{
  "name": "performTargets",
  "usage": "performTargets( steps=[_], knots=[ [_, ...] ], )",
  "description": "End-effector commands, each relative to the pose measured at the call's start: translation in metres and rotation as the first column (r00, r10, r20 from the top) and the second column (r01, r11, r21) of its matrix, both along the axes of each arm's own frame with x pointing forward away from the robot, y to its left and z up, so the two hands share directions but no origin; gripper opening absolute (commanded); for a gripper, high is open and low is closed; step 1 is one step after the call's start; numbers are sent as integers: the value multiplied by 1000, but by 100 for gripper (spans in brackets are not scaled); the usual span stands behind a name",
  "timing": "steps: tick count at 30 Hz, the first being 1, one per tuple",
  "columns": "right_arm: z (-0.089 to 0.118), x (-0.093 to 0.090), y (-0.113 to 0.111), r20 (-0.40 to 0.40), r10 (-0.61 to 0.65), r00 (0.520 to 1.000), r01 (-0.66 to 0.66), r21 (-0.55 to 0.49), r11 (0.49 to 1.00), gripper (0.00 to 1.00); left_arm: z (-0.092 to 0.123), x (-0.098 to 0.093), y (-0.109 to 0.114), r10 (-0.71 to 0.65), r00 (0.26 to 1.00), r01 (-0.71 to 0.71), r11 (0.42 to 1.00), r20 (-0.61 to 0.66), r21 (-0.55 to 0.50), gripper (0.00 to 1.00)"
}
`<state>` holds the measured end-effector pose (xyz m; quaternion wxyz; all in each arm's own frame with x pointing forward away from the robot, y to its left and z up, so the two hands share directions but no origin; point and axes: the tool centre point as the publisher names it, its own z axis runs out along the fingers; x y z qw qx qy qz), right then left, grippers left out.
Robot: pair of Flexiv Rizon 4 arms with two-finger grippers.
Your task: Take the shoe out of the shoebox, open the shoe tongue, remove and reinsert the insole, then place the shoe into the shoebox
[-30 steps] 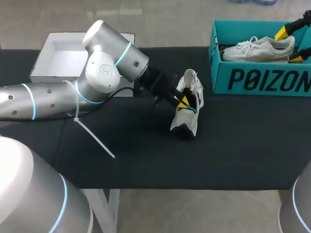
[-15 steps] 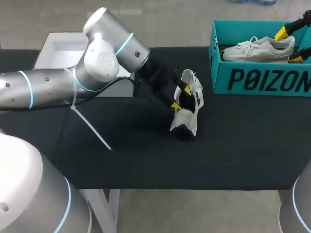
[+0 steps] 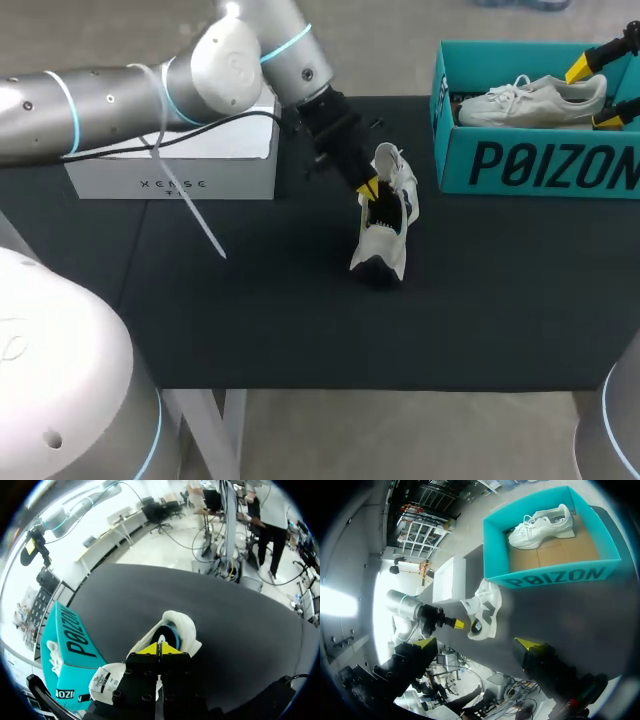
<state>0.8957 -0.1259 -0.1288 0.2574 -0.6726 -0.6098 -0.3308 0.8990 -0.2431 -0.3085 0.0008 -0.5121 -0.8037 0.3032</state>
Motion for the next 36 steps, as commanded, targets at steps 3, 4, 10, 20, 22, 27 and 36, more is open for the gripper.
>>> performTargets(
  steps=[3,4,10,20,22,27,36],
  knots=[
    [0,-1,0,-1,-1,1000,1,-4,1000,100,-7,-10,-18,-394,919,351,844,26,405,0],
    [0,-1,0,-1,-1,1000,1,-4,1000,100,-10,-10,-18,-415,908,356,833,54,422,0],
    [0,-1,0,-1,-1,1000,1,-4,1000,100,-20,-8,-11,-476,870,388,823,130,414,0],
    [0,-1,0,-1,-1,1000,1,-4,1000,100,-41,3,-20,-430,891,378,880,144,289,0],
    [0,-1,0,-1,-1,1000,1,-4,1000,100,-45,-1,-19,-434,893,387,875,119,291,0],
    [0,-1,0,-1,-1,1000,1,-4,1000,100,-57,-5,-16,-431,898,392,877,94,276,0],
    [0,-1,0,-1,-1,1000,1,-4,1000,100,-114,-18,-24,-435,896,396,875,93,279,0]
  ],
)
